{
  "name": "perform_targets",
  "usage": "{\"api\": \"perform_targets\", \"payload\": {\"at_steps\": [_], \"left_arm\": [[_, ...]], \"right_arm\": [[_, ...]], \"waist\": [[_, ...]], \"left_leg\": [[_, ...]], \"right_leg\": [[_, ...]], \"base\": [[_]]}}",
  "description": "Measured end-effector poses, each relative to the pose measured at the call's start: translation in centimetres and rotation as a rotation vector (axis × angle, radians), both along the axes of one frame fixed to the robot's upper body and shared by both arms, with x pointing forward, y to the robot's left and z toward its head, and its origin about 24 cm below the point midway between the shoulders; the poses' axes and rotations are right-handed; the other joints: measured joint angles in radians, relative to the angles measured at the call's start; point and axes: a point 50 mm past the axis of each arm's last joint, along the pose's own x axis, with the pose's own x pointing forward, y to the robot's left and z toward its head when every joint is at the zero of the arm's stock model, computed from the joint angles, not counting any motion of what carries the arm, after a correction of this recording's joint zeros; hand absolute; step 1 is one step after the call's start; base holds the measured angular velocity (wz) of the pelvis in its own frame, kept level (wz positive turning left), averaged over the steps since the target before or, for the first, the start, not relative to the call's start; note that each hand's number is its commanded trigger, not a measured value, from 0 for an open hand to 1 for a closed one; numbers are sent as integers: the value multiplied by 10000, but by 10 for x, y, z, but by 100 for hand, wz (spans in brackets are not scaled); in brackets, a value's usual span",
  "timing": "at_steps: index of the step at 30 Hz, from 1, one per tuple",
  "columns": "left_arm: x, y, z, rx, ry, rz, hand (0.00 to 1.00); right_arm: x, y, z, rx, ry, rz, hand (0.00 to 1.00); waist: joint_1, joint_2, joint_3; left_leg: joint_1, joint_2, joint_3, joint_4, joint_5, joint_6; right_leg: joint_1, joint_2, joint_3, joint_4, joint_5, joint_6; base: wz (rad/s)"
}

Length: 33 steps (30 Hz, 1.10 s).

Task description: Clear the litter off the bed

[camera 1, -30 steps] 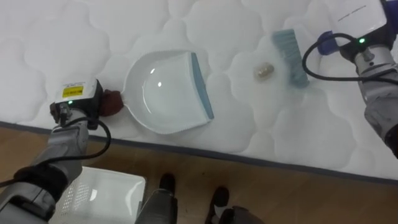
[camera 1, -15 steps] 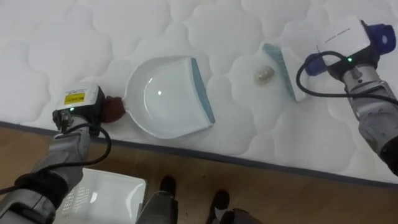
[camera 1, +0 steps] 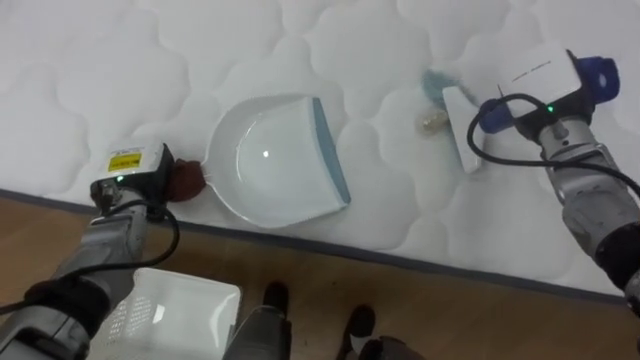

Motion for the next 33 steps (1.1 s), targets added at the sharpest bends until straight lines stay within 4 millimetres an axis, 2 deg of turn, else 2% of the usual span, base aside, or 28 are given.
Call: {"api": "perform_targets", "payload": {"at_steps": [9, 14, 19, 26, 30, 33], "left_arm": [[2, -2, 6, 630, -417, -223, 100], [-1, -1, 4, 801, -567, -312, 100], [-10, -2, -3, 746, -551, -383, 100], [-16, -3, -10, 673, -369, -492, 100], [-21, -2, -15, 649, -202, -462, 100], [-21, -3, -14, 628, -212, -487, 100]], "right_arm": [[2, 13, 0, 643, -414, 291, 100], [5, 34, 9, 1210, -826, 1124, 100], [3, 59, 8, 2543, -659, 1763, 100], [2, 77, 6, 3543, -248, 2223, 100], [2, 85, 6, 3870, 52, 2330, 100], [1, 91, 6, 4004, 329, 2468, 100]], "waist": [[4, 64, -10], [-23, 78, -18], [-11, 103, -32], [318, 115, -41], [377, 119, -45], [429, 136, -89]], "left_leg": [[-15, 2, 16, -16, -5, -32], [-12, 0, 14, 3, -6, -33], [0, -2, 10, 11, -6, -33], [2, -13, 77, 91, -6, -33], [-6, -32, 98, 178, -7, -34], [-14, -79, 122, 210, -5, -33]], "right_leg": [[-69, 5, 7, 31, -8, -16], [-62, -5, -4, 63, -9, -15], [-49, 8, 20, 73, -10, -13], [-176, -61, 86, 339, -68, -33], [-235, -101, 125, 499, -126, -54], [-323, -167, 158, 580, -157, -66]], "base": [[0], [0], [0], [-2], [0], [0]]}}
